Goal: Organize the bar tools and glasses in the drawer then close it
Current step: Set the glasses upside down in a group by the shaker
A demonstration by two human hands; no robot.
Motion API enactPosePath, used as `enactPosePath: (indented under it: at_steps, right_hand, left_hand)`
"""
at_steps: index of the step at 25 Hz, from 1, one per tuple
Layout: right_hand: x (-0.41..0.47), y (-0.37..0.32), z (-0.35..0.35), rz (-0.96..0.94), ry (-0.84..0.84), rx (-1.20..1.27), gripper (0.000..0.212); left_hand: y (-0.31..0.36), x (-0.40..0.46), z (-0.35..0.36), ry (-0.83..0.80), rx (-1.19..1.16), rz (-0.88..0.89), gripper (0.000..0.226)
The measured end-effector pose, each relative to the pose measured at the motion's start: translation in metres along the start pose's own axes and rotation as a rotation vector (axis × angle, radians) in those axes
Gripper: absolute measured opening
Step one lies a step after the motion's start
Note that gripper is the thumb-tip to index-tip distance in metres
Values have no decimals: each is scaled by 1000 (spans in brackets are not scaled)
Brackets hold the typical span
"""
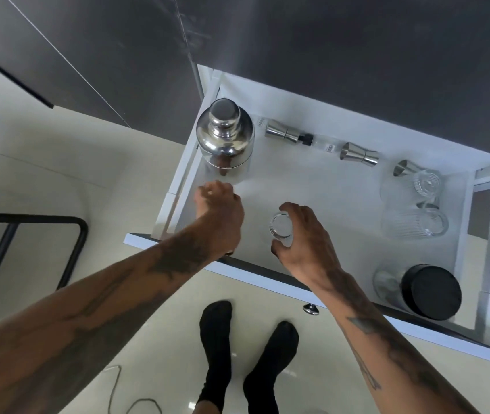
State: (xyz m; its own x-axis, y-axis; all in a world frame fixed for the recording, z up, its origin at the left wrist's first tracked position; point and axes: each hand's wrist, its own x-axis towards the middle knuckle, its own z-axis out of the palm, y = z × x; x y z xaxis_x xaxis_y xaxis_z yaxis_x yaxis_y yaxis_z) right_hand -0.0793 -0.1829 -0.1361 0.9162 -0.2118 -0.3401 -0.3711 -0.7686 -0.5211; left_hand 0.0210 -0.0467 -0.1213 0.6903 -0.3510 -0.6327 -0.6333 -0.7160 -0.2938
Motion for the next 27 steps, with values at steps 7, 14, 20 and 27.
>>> enactPosePath:
  at_steps: [7, 14, 20, 27]
  right_hand:
    - [0, 3, 1, -25, -33, -63, 67]
    - [-4, 7, 5, 3, 35, 63, 60]
    - [3, -2, 8, 4, 19, 101, 61]
    - [2, -29, 20, -38, -180, 117, 71]
  left_hand:
    - [14, 25, -10, -213, 29, 8, 25]
    - [-42, -6, 31, 111, -1029, 128, 83]
    - [-45, -6, 37, 301, -1140, 217, 61]
    - [-49, -5, 48, 216, -827, 257, 72]
